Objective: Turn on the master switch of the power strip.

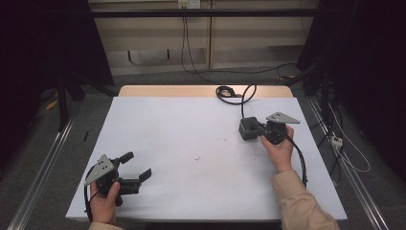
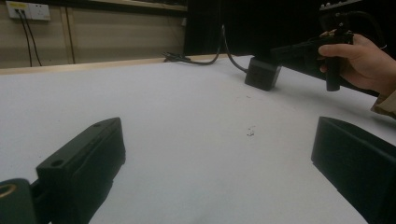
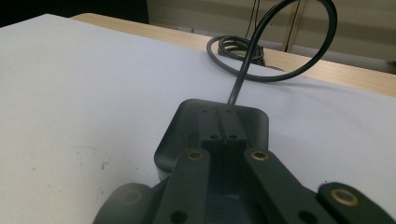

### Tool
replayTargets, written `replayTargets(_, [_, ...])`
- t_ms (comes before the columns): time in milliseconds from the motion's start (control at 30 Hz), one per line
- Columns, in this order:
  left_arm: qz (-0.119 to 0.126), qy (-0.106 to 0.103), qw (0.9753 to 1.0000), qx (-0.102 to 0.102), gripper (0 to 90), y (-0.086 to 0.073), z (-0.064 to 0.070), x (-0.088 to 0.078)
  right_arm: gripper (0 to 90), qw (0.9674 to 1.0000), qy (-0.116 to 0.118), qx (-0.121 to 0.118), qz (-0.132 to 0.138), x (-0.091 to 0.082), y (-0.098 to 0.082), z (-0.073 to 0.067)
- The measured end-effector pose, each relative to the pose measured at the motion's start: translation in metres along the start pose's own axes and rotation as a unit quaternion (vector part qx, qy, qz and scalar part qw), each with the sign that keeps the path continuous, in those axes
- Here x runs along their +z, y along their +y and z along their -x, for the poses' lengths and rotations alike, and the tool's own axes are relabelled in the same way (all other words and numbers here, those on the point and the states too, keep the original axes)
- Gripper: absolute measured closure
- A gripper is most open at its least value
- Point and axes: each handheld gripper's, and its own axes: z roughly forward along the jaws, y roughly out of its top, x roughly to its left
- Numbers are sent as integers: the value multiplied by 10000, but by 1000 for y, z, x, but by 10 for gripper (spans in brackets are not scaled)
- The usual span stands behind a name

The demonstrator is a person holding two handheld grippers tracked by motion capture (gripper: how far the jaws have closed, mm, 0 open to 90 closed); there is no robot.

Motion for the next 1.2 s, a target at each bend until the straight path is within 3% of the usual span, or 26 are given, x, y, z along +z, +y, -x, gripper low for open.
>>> replayTargets(1200, [15, 9, 10000, -4, 25, 0, 1, -1, 900, 9998, -79, -194, 10, 1, -1, -3])
